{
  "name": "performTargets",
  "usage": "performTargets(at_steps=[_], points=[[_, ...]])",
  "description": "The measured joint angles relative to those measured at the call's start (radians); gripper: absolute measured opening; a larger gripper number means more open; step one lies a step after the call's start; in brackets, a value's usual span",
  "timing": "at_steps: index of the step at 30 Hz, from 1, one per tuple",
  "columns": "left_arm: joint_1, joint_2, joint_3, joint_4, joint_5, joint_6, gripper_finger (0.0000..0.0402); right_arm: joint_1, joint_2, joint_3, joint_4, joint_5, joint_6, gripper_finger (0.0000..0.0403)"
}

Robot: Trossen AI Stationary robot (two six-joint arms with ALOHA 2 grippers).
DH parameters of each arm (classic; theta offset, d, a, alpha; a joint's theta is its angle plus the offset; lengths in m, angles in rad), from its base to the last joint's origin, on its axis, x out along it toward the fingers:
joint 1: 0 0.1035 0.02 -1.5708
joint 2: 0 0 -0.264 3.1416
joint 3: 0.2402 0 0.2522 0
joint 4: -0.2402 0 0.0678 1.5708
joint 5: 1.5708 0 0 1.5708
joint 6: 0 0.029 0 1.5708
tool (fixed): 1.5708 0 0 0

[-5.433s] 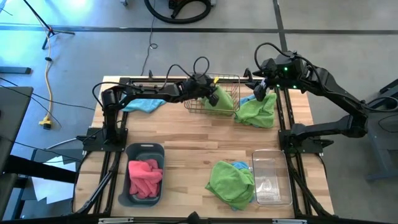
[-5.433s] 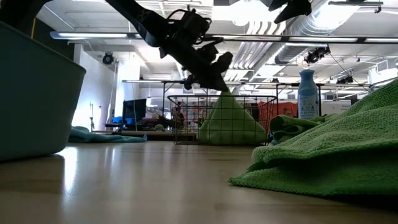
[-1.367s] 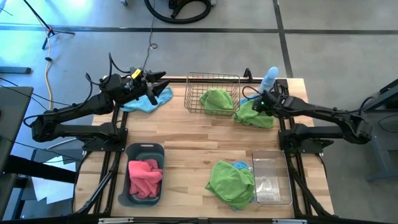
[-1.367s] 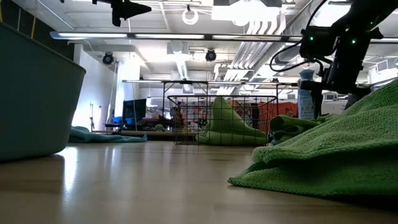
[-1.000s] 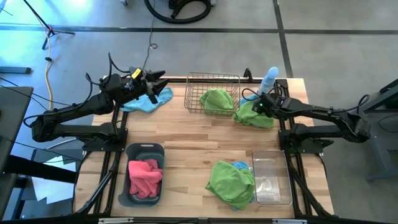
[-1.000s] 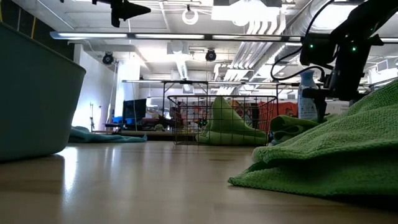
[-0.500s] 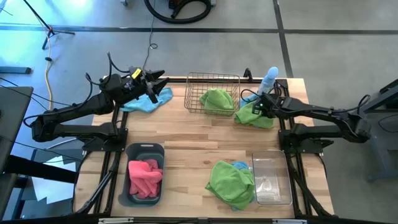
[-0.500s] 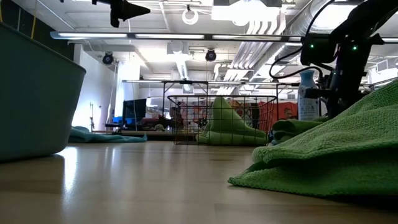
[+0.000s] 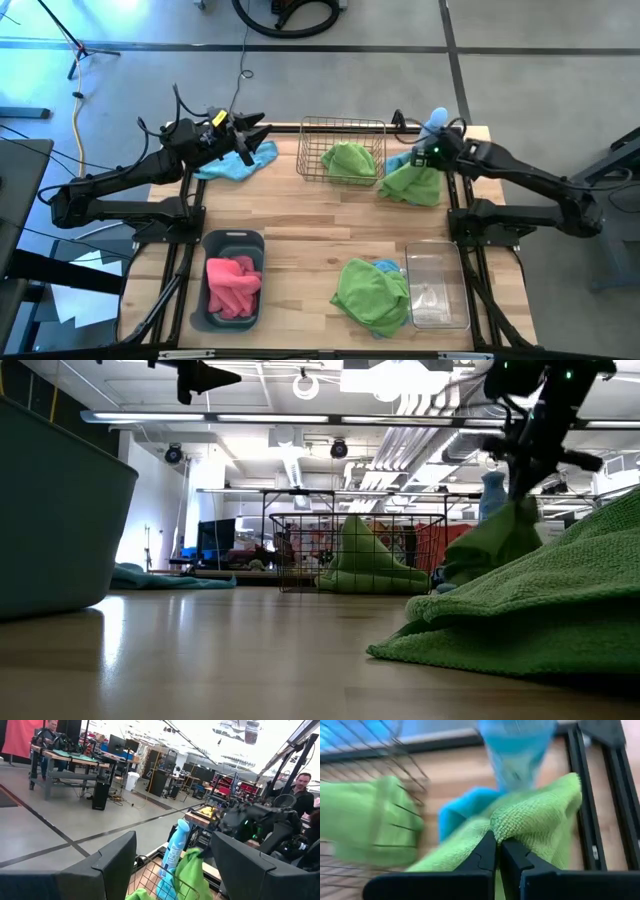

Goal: Sort microfiber towel by color & place in baskets
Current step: Put the top green towel into the wire basket

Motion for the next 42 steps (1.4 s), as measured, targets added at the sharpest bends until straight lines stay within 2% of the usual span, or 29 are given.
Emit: performTargets(at_steps=[4, 8, 19, 24, 31, 35, 42], points=[[0.0, 0.0, 0.0, -0.003, 0.0, 0.0, 0.0246, 0.0, -0.002, 0.089, -0.028, 0.022, -0.058, 0.0001], [-0.001, 0.0, 0.0, -0.003, 0.0, 0.0, 0.0246, 0.0, -0.001, 0.088, -0.078, 0.011, -0.059, 0.0001], [-0.001, 0.0, 0.0, -0.003, -0.001, -0.001, 0.0246, 0.126, -0.001, -0.16, -0.036, -0.226, 0.063, 0.0], [-0.001, 0.0, 0.0, -0.003, -0.009, 0.0, 0.0246, 0.165, -0.001, -0.207, -0.031, -0.23, 0.129, 0.0], [-0.001, 0.0, 0.0, -0.003, -0.028, 0.0, 0.0246, 0.163, -0.001, -0.266, -0.006, -0.227, 0.124, 0.0004], [-0.001, 0.0, 0.0, -0.003, -0.028, 0.0, 0.0246, 0.163, -0.001, -0.275, -0.001, -0.224, 0.116, 0.005], [-0.001, 0.0, 0.0, -0.003, -0.028, 0.0, 0.0246, 0.163, -0.001, -0.226, -0.036, -0.263, 0.02, 0.02]])
